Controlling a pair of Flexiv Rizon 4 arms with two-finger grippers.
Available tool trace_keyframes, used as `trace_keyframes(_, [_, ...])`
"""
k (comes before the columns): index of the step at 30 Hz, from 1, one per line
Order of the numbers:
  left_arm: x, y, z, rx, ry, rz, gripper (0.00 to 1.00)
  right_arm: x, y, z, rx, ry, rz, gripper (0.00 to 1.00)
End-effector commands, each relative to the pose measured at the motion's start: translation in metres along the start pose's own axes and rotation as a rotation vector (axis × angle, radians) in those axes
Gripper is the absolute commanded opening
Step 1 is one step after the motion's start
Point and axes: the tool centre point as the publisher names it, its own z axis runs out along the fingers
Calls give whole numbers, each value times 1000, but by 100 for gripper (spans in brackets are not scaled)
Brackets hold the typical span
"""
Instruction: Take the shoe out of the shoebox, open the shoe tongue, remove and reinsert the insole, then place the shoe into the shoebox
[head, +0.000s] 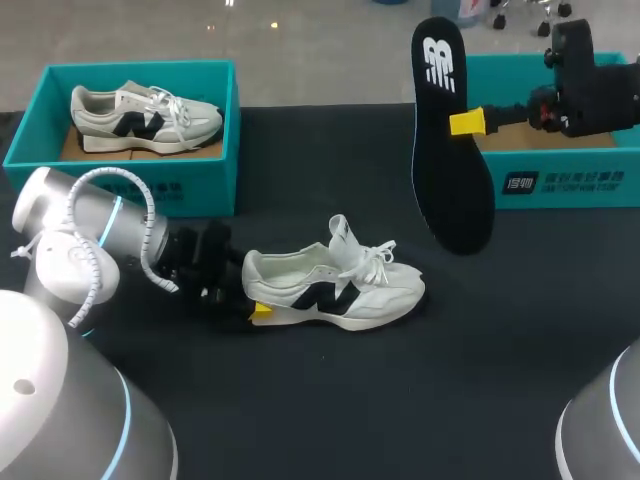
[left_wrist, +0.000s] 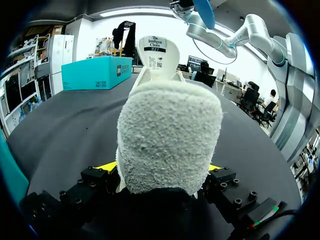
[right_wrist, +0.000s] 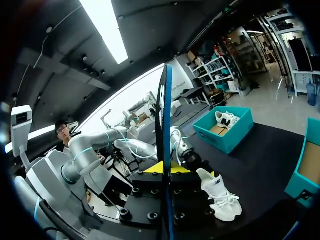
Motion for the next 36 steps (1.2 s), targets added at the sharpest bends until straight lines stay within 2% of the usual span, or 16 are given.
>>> trace_keyframes(1, [-1,2,1,-3,0,-1,0,6,6,-11,27,1,3,0])
trace_keyframes(4, [-1,2,1,-3,0,-1,0,16,7,-15,42,-3,23,0])
trace_keyframes(10, [-1,2,1,-3,0,-1,0,36,4,-15,20,-19,82,0])
trace_keyframes(20, [-1,2,1,-3,0,-1,0,50,3,-2,-75,-41,72,0])
trace_keyframes(36, [-1,2,1,-3,0,-1,0,56,1,14,-89,20,93,0])
